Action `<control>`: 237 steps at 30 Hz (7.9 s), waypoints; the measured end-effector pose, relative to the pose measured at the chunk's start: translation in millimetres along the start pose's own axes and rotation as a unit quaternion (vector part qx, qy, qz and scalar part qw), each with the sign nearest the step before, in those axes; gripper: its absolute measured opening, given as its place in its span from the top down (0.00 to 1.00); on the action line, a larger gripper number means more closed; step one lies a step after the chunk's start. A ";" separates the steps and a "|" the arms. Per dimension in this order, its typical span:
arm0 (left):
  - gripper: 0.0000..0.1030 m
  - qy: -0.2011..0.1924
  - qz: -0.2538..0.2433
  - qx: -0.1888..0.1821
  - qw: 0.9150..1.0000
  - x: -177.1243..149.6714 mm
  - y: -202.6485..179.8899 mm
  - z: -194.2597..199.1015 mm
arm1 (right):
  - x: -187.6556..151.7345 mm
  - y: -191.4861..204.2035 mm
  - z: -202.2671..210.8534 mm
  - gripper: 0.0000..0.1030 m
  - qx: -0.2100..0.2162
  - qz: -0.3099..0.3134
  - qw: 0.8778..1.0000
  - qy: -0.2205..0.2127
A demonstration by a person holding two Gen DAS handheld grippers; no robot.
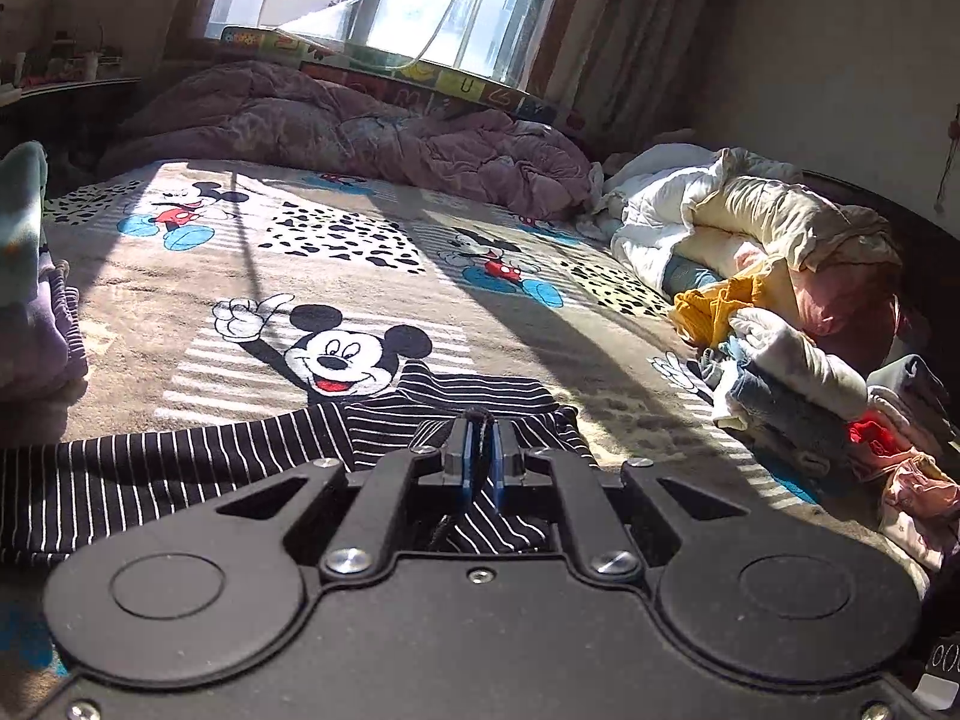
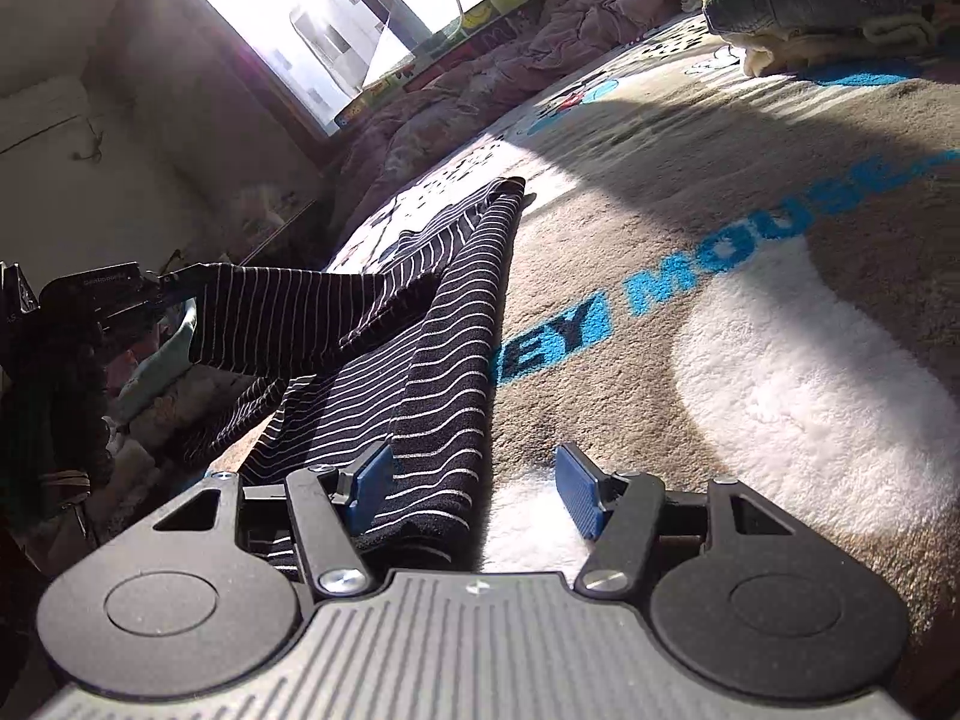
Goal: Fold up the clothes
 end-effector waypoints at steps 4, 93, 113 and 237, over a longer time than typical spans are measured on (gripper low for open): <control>0.96 -0.004 -0.064 -0.025 0.998 -18.4 -41.2 9.1 | 3.9 -6.7 5.4 0.41 0.023 -0.040 0.999 -0.015; 0.95 0.110 -0.197 0.006 0.974 -8.4 -126.2 -219.6 | -18.7 -27.1 -15.9 0.92 0.098 -0.282 0.954 0.000; 0.95 0.153 -0.185 -0.008 0.971 -12.8 -121.2 -258.2 | -14.9 -11.3 -28.2 0.92 0.060 -0.200 0.977 0.032; 0.96 -0.020 -0.113 0.008 0.993 -16.7 -199.1 -84.0 | 43.2 -71.3 22.1 0.50 0.026 -0.186 0.973 -0.136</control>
Point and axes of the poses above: each gripper's, at about its wrist camera, not at the fingertips, and z roughly against the way its jaws point, y to its left, x to its top, the point moved 4 cm from there along -z, roughly the way its jaws point, and after that the axes turned 12 degrees about x, right-handed, at the moved point
